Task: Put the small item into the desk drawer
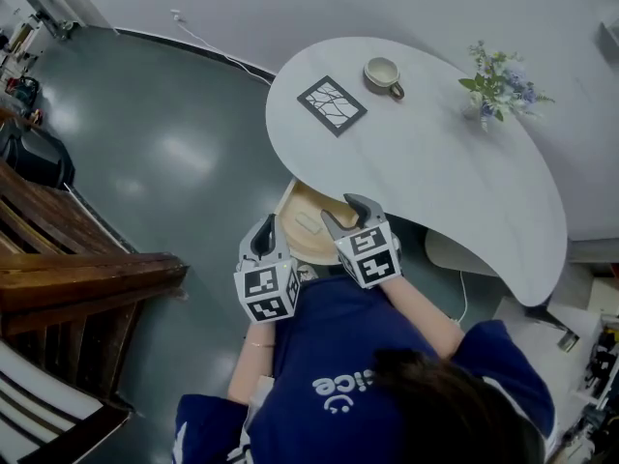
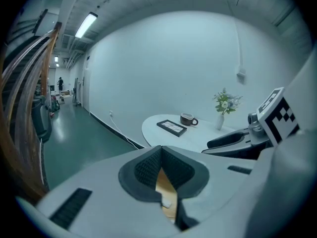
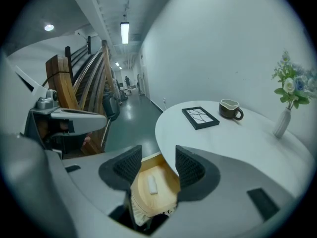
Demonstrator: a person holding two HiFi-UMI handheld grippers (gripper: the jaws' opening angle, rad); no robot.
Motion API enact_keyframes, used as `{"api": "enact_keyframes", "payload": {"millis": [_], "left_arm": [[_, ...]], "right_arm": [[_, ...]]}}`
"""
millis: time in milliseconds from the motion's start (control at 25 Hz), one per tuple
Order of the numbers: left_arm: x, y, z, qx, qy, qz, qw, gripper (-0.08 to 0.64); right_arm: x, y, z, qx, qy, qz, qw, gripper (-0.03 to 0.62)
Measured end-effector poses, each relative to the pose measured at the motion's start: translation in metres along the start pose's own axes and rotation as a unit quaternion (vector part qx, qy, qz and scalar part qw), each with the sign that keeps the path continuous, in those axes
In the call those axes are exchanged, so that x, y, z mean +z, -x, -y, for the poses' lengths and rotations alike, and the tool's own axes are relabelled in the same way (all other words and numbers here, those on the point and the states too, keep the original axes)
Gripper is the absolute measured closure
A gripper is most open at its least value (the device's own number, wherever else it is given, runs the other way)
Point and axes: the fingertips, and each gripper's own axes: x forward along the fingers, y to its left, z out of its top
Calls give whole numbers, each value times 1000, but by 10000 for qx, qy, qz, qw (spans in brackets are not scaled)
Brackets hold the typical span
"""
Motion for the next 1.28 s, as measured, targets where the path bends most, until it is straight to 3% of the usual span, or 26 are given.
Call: {"api": "enact_keyframes", "payload": {"millis": [440, 800, 1120, 1280], "left_arm": [[13, -3, 14, -204, -282, 230, 9991, 557], [15, 1, 12, -174, -290, 300, 9990, 557], [15, 2, 11, -129, -258, 329, 9990, 557], [15, 3, 11, -119, -244, 326, 9991, 557]], "right_arm": [[20, 25, 16, -319, -161, 560, 9978, 373], [23, 29, 16, -357, -145, 653, 9971, 387], [25, 31, 17, -417, -95, 738, 9964, 504], [27, 32, 14, -369, -39, 750, 9965, 532]]}}
